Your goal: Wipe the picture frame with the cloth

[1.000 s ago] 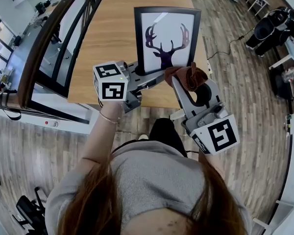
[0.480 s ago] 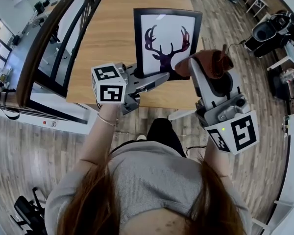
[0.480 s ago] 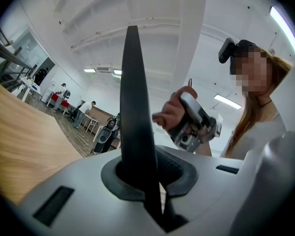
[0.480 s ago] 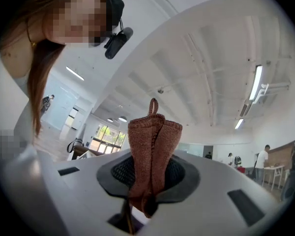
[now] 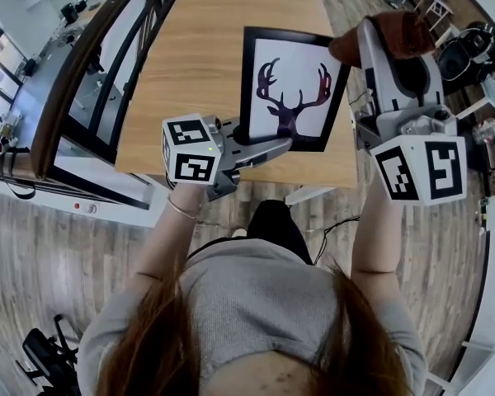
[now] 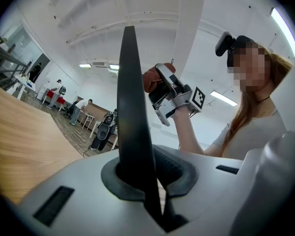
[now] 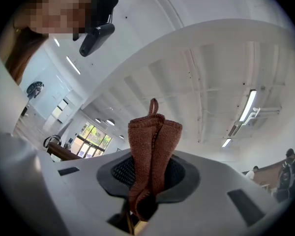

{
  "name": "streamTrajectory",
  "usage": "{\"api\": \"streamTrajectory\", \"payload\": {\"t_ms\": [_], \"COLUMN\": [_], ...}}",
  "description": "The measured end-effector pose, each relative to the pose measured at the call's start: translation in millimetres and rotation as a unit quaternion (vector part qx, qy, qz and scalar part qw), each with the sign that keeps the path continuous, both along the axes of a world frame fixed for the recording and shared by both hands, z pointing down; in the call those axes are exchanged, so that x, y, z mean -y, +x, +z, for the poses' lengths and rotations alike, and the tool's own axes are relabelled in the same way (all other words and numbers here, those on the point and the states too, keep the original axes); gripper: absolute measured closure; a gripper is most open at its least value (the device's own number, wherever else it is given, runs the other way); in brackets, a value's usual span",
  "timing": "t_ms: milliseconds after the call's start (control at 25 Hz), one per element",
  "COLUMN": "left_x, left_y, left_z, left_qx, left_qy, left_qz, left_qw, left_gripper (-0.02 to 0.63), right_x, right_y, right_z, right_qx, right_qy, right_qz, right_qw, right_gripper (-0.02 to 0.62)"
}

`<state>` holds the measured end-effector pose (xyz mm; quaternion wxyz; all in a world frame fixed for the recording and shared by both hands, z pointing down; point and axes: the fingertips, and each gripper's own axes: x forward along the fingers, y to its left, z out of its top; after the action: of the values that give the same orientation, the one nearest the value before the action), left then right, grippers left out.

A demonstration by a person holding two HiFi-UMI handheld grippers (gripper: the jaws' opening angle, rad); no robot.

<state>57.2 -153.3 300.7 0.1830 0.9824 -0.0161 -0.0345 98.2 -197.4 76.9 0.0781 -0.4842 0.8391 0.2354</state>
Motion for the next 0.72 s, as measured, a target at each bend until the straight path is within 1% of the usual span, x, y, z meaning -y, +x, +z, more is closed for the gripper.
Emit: {"api": "streamTrajectory", "payload": {"t_ms": [160,320,440,600,720], "left_x": [-1,-1,-2,0,0], "left_y": [2,2,1,2,2], "left_z": [0,0,-1,0,0], "left_qx": [-0.014,-0.009,-0.011,-0.009,-0.013], "left_qy": [-0.008,-0.005,-0.009,-0.008,-0.01], "left_qz": [0.004,-0.006,-0.01,-0.014,-0.015], "left_qw": [0.9999,0.9999,0.9999,0.9998,0.9997], "left_gripper": [0.558,0.558,0.558,0.558,0.558], "right_x": [7,4,-1,-6,-12], "right_y": [4,3,3,2,3], "right_z": [20,38,48,65,76], "right_qx": [0.006,0.002,0.01,-0.006,-0.004], "right_qy": [-0.013,-0.027,-0.04,-0.062,-0.08], "right_qz": [-0.004,-0.008,-0.016,-0.026,-0.033], "right_qw": [1.0,1.0,0.999,0.998,0.996], "right_gripper": [0.499,0.499,0.499,0.499,0.499]}}
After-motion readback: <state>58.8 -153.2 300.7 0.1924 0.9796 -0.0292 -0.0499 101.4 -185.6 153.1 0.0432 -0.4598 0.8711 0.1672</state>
